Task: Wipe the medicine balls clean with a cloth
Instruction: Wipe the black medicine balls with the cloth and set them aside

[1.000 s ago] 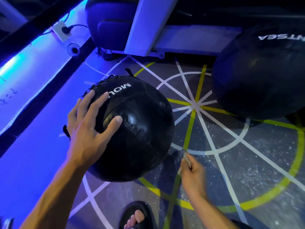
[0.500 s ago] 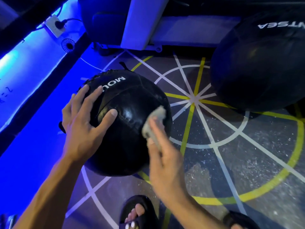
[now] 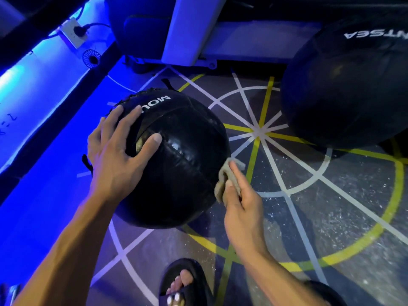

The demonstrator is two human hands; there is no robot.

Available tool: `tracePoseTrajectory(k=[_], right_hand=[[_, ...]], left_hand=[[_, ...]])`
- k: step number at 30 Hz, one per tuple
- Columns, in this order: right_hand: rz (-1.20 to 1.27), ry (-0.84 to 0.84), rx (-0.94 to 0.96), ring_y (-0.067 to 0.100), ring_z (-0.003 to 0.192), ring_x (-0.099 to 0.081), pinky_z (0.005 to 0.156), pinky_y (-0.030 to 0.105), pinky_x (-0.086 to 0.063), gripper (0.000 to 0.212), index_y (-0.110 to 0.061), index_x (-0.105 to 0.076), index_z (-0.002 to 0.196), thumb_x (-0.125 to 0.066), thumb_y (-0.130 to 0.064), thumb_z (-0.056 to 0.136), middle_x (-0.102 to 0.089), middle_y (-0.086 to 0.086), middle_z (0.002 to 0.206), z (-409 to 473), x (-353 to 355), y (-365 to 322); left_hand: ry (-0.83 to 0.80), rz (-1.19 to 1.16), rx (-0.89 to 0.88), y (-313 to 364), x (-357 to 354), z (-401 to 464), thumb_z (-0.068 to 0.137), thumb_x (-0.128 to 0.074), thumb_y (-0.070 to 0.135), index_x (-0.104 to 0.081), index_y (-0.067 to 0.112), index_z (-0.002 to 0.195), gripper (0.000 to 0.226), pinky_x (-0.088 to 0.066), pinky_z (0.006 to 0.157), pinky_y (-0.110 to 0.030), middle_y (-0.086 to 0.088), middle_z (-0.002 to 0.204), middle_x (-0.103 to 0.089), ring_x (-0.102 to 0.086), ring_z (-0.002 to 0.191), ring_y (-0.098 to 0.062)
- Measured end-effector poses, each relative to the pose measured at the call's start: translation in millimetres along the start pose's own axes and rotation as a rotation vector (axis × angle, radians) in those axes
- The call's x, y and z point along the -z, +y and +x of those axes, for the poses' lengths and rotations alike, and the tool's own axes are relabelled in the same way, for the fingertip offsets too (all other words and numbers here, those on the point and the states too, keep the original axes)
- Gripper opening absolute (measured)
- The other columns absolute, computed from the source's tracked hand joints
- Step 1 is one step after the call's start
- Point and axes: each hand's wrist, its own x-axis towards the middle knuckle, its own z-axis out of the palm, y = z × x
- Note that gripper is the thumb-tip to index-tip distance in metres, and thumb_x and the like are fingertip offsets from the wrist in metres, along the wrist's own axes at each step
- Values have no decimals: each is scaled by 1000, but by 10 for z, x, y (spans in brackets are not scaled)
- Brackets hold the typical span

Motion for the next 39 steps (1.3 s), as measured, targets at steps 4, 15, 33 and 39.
tracePoseTrajectory(k=[4, 15, 33, 39], right_hand=[[-158, -70, 167, -11, 141, -35, 114, 14, -34, 48, -36, -44, 150, -49, -15, 107, -42, -28, 153, 9, 36, 54], [-340, -32, -20, 10, 83, -63, 63, 19, -49, 41, -28, -56, 87, -61, 13, 82, -60, -4, 95, -201, -68, 641], [268, 142, -553, 16, 81, -68, 66, 31, -52, 8, -27, -64, 93, -72, -25, 94, -73, 5, 93, -199, -233, 509], [627, 30, -888, 15, 44, -57, 42, 22, -47, 17, -8, -65, 83, -62, 4, 95, -63, 7, 57, -410, -589, 320]], left_hand=[[-2, 0, 2, -3, -4, 28, 84, -51, 78, -36, 59, 148, 68, -11, 125, -50, 24, 164, -23, -9, 154, -15], [3, 68, -38, 230, -145, 132, 89, -55, 75, -39, 56, 148, 65, -7, 123, -45, 19, 165, -25, -11, 153, -19], [-16, 103, -9, 330, -175, 194, 89, -56, 76, -40, 55, 148, 65, -6, 120, -41, 18, 165, -25, -10, 153, -20], [1, 170, -31, 463, -280, 179, 84, -48, 84, -39, 57, 148, 70, -8, 124, -53, 17, 165, -25, -13, 153, -23]])
